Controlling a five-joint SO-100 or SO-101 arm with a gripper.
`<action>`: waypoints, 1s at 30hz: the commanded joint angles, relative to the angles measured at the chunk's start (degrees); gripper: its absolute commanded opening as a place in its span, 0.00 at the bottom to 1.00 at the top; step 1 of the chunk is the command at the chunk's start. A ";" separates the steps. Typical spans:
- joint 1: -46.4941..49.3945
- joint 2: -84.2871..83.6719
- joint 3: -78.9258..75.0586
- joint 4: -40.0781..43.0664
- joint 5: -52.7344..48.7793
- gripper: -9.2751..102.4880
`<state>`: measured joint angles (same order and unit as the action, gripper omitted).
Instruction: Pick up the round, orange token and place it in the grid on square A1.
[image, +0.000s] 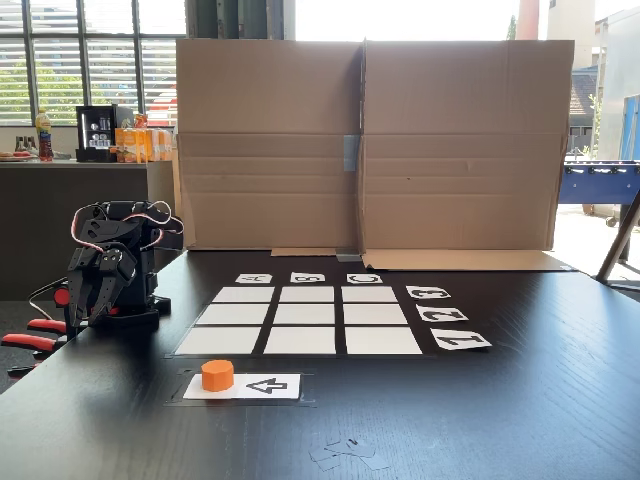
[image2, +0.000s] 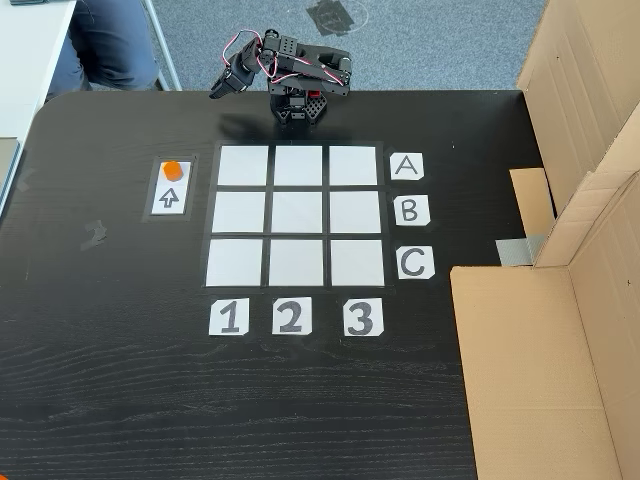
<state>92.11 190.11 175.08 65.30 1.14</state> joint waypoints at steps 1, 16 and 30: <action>4.13 -6.77 -1.67 0.09 -3.96 0.20; 4.22 -12.83 -6.42 0.18 -3.96 0.20; 1.85 -40.61 -31.11 0.00 -5.01 0.22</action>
<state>94.75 154.07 150.21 65.13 -3.43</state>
